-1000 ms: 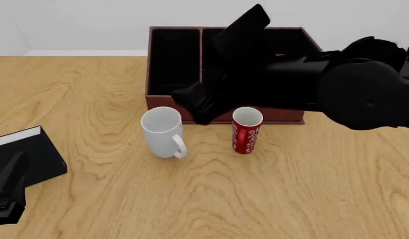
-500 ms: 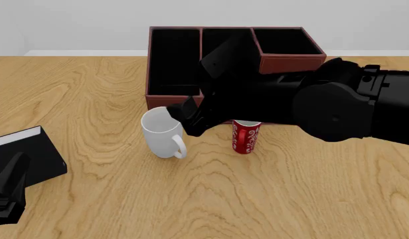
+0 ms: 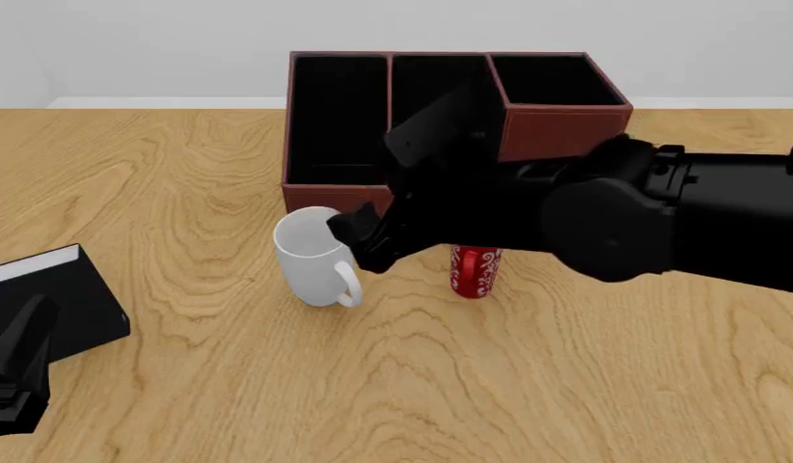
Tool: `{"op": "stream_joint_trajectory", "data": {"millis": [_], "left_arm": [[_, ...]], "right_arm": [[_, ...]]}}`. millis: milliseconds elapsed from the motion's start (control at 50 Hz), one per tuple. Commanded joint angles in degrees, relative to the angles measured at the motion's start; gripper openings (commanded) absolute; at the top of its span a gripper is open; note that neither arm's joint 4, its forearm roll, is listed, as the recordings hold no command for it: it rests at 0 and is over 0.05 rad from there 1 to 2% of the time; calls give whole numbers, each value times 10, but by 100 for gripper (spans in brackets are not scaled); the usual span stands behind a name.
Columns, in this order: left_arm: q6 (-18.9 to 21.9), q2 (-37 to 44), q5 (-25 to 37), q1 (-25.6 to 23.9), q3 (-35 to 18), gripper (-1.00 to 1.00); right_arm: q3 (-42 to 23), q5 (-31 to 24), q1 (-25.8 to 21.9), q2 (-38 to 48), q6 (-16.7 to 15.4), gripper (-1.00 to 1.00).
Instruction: Pick up the white mug and place it to the right of the caddy.
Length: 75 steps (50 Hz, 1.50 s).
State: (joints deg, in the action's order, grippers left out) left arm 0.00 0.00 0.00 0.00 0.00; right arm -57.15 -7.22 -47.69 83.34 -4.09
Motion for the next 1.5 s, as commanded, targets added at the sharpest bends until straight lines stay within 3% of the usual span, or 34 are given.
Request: {"op": "stream_joint_trajectory", "data": {"millis": [20, 800, 1500], "left_arm": [[0, 0, 0, 0, 0, 100], [0, 0, 0, 0, 0, 100], [0, 0, 0, 0, 0, 100]], "right_arm": [[-5, 3, 4, 19, 5, 100], [-48, -13, 12, 87, 37, 100], [-76, -39, 20, 145, 29, 100]]}}
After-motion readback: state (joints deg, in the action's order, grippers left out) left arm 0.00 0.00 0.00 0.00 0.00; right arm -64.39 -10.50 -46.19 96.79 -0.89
